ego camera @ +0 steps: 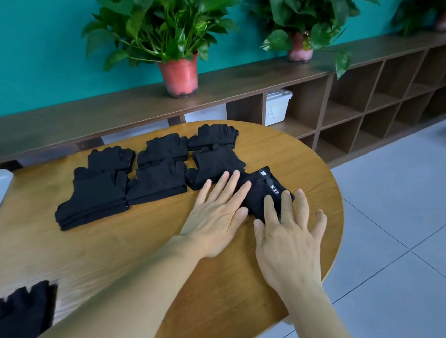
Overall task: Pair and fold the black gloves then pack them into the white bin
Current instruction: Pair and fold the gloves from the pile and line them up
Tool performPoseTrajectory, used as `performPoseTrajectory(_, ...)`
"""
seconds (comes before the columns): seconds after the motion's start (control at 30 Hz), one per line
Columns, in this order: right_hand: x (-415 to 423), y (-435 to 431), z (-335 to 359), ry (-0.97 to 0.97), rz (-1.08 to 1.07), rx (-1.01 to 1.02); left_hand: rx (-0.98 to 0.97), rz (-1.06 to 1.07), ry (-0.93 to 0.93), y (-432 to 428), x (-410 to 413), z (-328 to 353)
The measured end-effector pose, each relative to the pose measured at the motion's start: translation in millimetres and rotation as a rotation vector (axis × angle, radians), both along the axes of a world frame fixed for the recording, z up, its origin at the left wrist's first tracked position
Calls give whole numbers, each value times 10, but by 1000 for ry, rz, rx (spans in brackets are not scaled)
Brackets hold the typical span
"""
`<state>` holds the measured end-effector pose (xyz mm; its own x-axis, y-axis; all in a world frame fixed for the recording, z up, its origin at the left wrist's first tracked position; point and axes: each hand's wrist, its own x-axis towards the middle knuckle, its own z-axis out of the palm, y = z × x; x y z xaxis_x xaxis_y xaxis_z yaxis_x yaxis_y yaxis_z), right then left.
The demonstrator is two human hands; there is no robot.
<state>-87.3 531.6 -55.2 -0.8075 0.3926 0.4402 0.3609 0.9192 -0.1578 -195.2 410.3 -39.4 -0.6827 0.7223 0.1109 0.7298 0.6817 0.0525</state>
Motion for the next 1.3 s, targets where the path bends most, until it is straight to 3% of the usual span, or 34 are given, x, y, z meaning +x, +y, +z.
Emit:
performPoseTrajectory(0.23,43,-2,76,68,109,31,61,122,2,-448,388,92)
performPoseTrajectory(0.5,129,-243,152,20,307,153,108,227,41,-1369,761,384)
performPoseTrajectory(1.0,-82,-2490,566,205,746,201,155,559,103,-3485,1333,498)
performPoseTrajectory(1.3,-392,-3485,655,200,956,283,187,663,163,-4485,1390,348)
